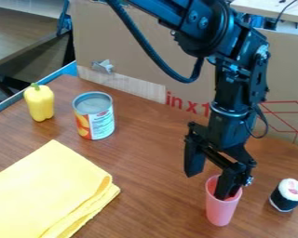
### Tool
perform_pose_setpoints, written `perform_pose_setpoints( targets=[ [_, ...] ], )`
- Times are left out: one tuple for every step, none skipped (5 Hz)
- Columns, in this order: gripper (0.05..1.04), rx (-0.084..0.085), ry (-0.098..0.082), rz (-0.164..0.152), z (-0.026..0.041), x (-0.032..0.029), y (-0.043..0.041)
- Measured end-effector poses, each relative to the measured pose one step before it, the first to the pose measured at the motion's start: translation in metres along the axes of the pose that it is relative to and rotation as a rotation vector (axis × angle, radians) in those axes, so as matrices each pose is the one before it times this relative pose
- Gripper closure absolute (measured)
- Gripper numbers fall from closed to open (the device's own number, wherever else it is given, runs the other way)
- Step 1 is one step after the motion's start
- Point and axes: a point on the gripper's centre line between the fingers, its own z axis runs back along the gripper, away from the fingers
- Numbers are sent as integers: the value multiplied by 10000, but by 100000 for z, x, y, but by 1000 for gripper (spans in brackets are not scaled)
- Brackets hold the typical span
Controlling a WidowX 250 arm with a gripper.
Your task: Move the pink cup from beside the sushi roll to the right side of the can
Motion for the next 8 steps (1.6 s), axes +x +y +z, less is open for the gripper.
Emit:
perform_pose_setpoints(
  targets=[
    [400,-82,-38,4,-150,127,-121],
    [698,-87,23,35,-151,30,-127],
    [909,-51,-66,9,-86,113,-76],
    [966,-15,-108,2,32,-527,-123],
    [976,299,-1283,-62,3511,-1114,165],
    [977,232,-374,710,2391,-663,2761],
    [977,315,-210,776,1649,517,3838],
    [978,33,412,184,-547,1035,3060]
  ],
)
